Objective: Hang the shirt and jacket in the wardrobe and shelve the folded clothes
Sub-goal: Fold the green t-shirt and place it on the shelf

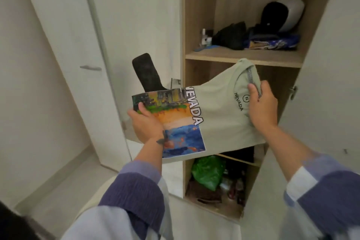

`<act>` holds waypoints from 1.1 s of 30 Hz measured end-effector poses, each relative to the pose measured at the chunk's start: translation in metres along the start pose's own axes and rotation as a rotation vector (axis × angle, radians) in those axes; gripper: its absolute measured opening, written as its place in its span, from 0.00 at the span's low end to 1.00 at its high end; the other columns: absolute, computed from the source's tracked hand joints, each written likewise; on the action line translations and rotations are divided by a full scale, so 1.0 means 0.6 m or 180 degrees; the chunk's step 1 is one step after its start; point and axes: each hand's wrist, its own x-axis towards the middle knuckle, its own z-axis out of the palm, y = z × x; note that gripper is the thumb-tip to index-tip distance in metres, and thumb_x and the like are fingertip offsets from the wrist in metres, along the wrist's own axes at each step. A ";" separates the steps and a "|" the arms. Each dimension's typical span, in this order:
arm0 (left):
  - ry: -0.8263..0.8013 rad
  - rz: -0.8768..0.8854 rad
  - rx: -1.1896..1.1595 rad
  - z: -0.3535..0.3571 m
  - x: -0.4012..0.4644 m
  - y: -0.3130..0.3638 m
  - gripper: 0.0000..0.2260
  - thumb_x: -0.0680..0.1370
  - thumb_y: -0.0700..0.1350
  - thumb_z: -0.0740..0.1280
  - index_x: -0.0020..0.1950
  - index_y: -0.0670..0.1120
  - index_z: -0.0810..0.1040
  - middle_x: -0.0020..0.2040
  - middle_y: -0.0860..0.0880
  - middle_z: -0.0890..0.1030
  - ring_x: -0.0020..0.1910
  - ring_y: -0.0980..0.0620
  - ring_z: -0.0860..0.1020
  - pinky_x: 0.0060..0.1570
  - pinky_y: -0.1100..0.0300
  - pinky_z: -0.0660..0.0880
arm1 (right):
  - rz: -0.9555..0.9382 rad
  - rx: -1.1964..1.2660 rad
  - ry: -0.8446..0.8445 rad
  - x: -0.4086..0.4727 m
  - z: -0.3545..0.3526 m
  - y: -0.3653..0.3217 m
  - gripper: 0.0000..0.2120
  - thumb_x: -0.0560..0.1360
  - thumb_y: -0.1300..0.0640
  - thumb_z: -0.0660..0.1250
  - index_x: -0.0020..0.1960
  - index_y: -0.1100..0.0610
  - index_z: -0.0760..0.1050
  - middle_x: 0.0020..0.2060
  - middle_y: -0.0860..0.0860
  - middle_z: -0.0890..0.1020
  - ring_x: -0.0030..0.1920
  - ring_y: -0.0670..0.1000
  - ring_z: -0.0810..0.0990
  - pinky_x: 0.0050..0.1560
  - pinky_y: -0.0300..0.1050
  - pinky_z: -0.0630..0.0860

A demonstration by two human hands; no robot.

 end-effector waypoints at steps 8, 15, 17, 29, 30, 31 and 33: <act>-0.0762 0.0332 0.0446 0.199 -0.043 -0.023 0.17 0.83 0.54 0.50 0.60 0.43 0.68 0.53 0.42 0.80 0.51 0.40 0.77 0.41 0.57 0.63 | 0.0957 -0.0245 0.0653 0.002 -0.014 0.193 0.11 0.81 0.50 0.56 0.53 0.58 0.70 0.42 0.53 0.77 0.42 0.53 0.74 0.42 0.43 0.68; -0.1365 0.0462 0.0765 0.370 -0.003 -0.111 0.15 0.82 0.55 0.50 0.56 0.45 0.67 0.48 0.45 0.79 0.49 0.40 0.78 0.42 0.56 0.66 | 0.1471 -0.0453 0.0775 0.036 0.081 0.312 0.14 0.82 0.50 0.54 0.56 0.60 0.70 0.43 0.53 0.76 0.44 0.53 0.75 0.43 0.46 0.70; -0.1543 0.0519 0.0937 0.416 0.002 -0.135 0.15 0.82 0.55 0.50 0.57 0.46 0.66 0.51 0.44 0.80 0.50 0.40 0.78 0.43 0.56 0.66 | 0.1713 -0.0561 0.0801 0.038 0.117 0.349 0.15 0.82 0.50 0.53 0.56 0.61 0.68 0.43 0.53 0.75 0.43 0.53 0.75 0.42 0.45 0.69; -0.2028 0.0837 0.1078 0.696 0.009 -0.343 0.17 0.83 0.52 0.51 0.62 0.40 0.65 0.52 0.36 0.79 0.48 0.34 0.77 0.38 0.52 0.66 | 0.2196 -0.0981 0.0829 0.090 0.244 0.629 0.15 0.81 0.49 0.55 0.58 0.60 0.71 0.48 0.60 0.79 0.49 0.60 0.78 0.44 0.45 0.69; -0.1988 0.0830 0.1066 0.718 0.013 -0.359 0.17 0.83 0.51 0.51 0.62 0.40 0.65 0.53 0.36 0.79 0.49 0.34 0.77 0.39 0.51 0.68 | 0.2160 -0.1030 0.0822 0.096 0.253 0.652 0.15 0.81 0.50 0.55 0.58 0.60 0.71 0.48 0.61 0.79 0.49 0.61 0.78 0.44 0.44 0.68; -0.1954 0.0810 0.1101 0.738 0.017 -0.375 0.17 0.83 0.52 0.51 0.63 0.40 0.65 0.53 0.36 0.79 0.49 0.34 0.78 0.40 0.50 0.69 | 0.2149 -0.1114 0.0774 0.101 0.259 0.675 0.15 0.82 0.50 0.54 0.58 0.60 0.70 0.48 0.62 0.79 0.49 0.61 0.78 0.43 0.43 0.67; -0.1947 0.0813 0.1313 0.768 0.025 -0.410 0.17 0.83 0.52 0.50 0.62 0.40 0.65 0.54 0.35 0.79 0.50 0.33 0.77 0.41 0.49 0.69 | 0.2184 -0.1356 0.0562 0.102 0.270 0.717 0.15 0.82 0.49 0.53 0.59 0.59 0.68 0.50 0.62 0.79 0.50 0.63 0.78 0.43 0.45 0.67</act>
